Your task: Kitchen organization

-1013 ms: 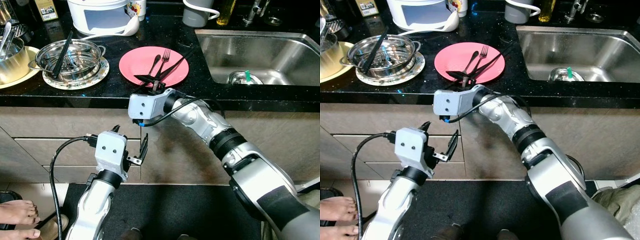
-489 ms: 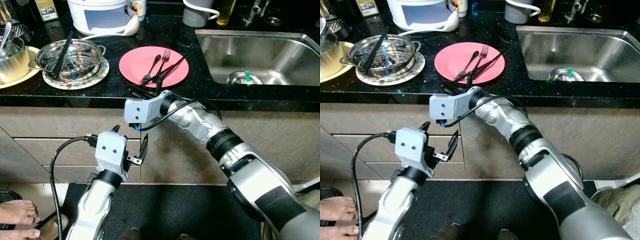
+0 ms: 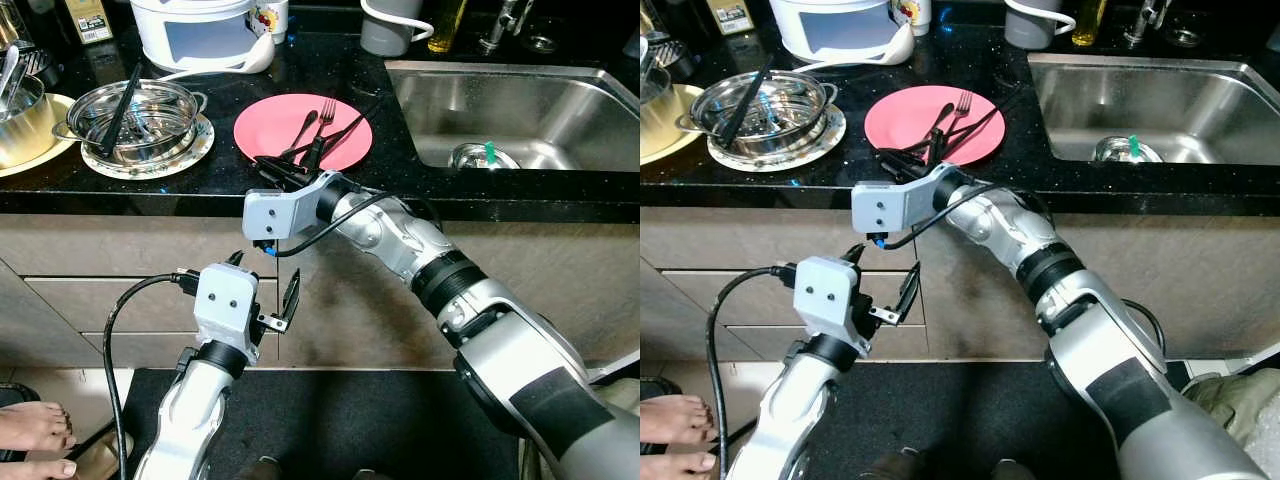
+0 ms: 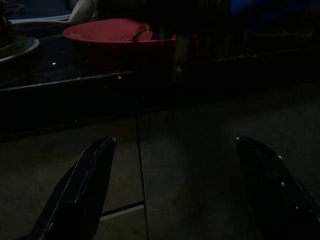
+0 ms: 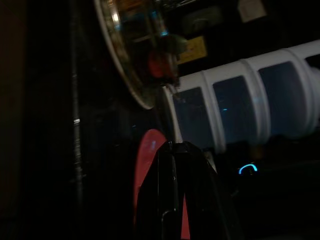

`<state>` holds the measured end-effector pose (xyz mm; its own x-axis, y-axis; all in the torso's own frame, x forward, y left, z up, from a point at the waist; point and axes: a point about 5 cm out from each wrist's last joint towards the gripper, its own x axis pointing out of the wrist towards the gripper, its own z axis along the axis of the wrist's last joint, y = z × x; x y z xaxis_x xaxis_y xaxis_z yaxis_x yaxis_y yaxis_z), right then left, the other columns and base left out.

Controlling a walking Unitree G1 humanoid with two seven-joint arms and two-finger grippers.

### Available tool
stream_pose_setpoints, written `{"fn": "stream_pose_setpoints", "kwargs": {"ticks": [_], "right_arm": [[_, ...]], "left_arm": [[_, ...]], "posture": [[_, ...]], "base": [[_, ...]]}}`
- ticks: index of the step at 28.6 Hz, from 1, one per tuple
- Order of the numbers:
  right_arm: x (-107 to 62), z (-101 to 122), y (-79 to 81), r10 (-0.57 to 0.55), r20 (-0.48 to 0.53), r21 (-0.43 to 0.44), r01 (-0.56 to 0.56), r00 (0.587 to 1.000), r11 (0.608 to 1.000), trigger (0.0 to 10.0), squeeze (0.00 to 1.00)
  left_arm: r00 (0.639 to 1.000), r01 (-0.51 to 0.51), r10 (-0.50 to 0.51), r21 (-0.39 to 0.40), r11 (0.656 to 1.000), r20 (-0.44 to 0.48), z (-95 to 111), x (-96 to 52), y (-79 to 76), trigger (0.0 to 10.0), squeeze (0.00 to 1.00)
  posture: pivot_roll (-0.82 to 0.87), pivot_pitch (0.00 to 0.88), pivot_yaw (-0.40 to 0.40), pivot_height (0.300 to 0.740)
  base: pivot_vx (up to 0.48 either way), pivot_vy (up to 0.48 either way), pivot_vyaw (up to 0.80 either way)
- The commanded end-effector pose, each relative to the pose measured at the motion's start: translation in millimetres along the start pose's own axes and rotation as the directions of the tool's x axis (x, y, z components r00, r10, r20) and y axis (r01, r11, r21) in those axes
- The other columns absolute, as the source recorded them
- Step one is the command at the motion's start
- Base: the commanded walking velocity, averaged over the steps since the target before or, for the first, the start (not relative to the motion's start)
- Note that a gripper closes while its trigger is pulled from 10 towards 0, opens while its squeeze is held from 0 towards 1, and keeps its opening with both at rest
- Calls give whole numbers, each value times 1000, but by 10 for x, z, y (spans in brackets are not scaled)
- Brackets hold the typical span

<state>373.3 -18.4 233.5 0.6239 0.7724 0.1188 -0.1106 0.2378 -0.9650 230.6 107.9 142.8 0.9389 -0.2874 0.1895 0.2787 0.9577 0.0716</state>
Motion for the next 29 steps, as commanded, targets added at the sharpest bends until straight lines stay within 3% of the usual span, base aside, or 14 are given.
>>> {"fn": "stream_pose_setpoints", "kwargs": {"ticks": [1,3,8,14,15,16,17,18,19,21,23,24,26,29], "right_arm": [[-7,40,-64,-59,33,26,58,998,998,1020,0],[-6,110,-230,-168,84,44,165,982,985,0,0],[-15,187,-513,-311,135,49,308,941,950,0,0],[-22,207,-609,-355,149,60,350,923,935,0,0],[-26,196,-681,-405,124,168,383,906,908,0,0],[-32,157,-759,-463,66,350,414,884,841,9529,0],[-32,157,-759,-463,66,350,414,884,841,9529,0],[-47,91,-834,-515,-9,548,435,857,714,10000,0],[-47,91,-834,-515,-9,548,435,857,714,10000,0],[-68,-19,-896,-553,-114,818,394,825,419,10000,0],[-68,-19,-896,-553,-114,818,394,825,419,10000,0],[-82,-53,-919,-566,-140,869,374,813,323,10000,0],[-91,-76,-927,-569,-153,886,367,808,283,10000,0],[-99,-93,-922,-571,-163,892,367,805,263,10000,0]], "left_arm": [[1000,-7,7,7,1000,-2,13,-21,-1,10000,0],[1000,-7,7,7,1000,-2,12,-21,-1,10000,0],[1000,-7,7,8,1000,-1,12,-16,0,10000,0],[1000,-8,8,8,1000,-1,11,-14,1,10000,0],[1000,-8,8,8,1000,-1,10,-13,2,10000,0],[1000,-8,8,8,1000,-1,9,-12,2,10000,0],[1000,-8,8,8,1000,-1,9,-12,2,10000,0],[1000,-8,8,9,1000,-1,9,-11,3,10000,0],[1000,-8,8,9,1000,-1,9,-11,3,10000,0],[1000,-10,10,9,1000,0,9,-11,5,10000,0],[1000,-10,10,9,1000,0,9,-11,5,10000,0],[1000,-10,10,10,1000,0,9,-10,7,10000,0],[1000,-10,10,10,1000,0,8,-9,8,10000,0],[1000,-10,10,10,1000,0,6,-5,9,10000,0]], "posture": [[85,120,-93,740],[85,122,-92,740],[84,122,-91,740],[84,120,-90,740],[84,119,-91,740],[86,119,-91,740],[86,119,-91,740],[88,118,-92,740],[88,118,-92,740],[88,119,-92,740],[88,119,-92,740],[89,118,-92,740],[88,118,-92,740],[88,117,-92,740]], "base": [[0,0,0],[0,0,0],[0,0,0],[0,0,0],[0,0,0],[0,0,0],[0,0,0],[0,0,0],[0,0,0],[0,0,-394],[0,0,-788],[0,0,-788],[0,0,-788],[0,0,-788]]}}
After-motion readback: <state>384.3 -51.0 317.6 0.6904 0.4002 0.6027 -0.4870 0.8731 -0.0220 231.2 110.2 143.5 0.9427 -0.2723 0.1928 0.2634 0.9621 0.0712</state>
